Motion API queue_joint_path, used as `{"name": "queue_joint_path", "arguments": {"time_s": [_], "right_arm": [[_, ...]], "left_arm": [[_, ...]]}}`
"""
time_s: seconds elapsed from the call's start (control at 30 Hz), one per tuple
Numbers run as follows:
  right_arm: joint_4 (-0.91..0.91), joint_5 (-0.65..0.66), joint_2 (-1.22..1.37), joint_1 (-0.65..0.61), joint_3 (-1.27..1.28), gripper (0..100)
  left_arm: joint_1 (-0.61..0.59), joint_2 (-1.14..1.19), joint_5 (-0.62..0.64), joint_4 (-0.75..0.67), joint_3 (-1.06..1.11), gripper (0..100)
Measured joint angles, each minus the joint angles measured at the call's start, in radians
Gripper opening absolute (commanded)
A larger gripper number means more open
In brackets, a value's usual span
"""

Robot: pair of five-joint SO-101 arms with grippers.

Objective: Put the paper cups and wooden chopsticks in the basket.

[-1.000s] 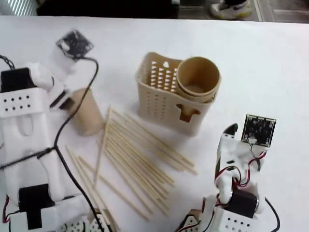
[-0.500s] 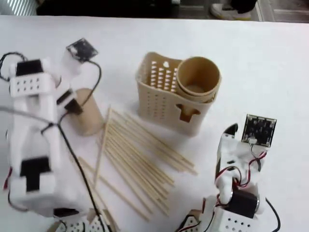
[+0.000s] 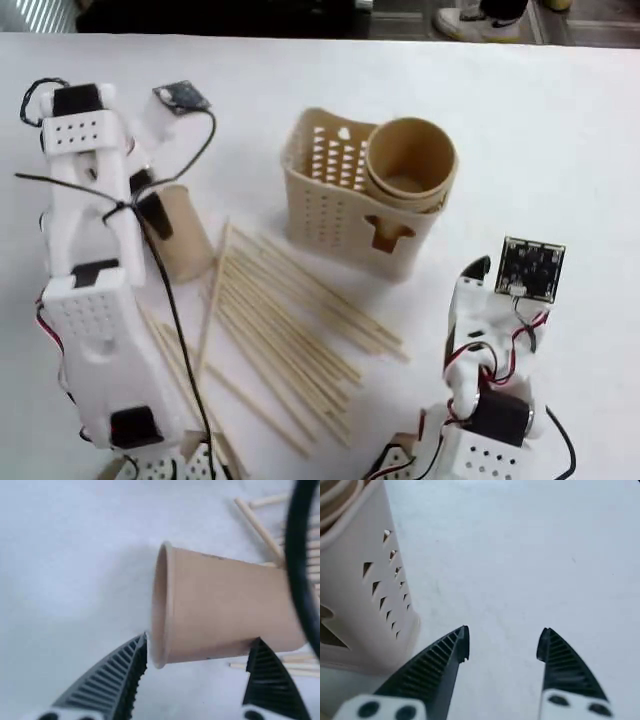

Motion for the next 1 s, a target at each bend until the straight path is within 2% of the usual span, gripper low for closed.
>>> {"name": "queue_joint_path", "arguments": {"time_s": [0.13,0.47,0.8,1.0], "right_arm": [[-0.009,0.000,0.000,0.002,0.002,22.4],[-0.009,0.000,0.000,0.000,0.002,22.4],[-0.009,0.000,0.000,0.000,0.002,22.4],[-0.009,0.000,0.000,0.000,0.002,22.4]], "left_arm": [[0.014,-0.051,-0.066,0.002,0.094,20],[0.153,-0.391,-0.077,0.005,0.394,2],[0.296,-0.707,-0.078,0.003,0.654,2],[0.307,-0.865,-0.068,0.003,0.666,2]]}}
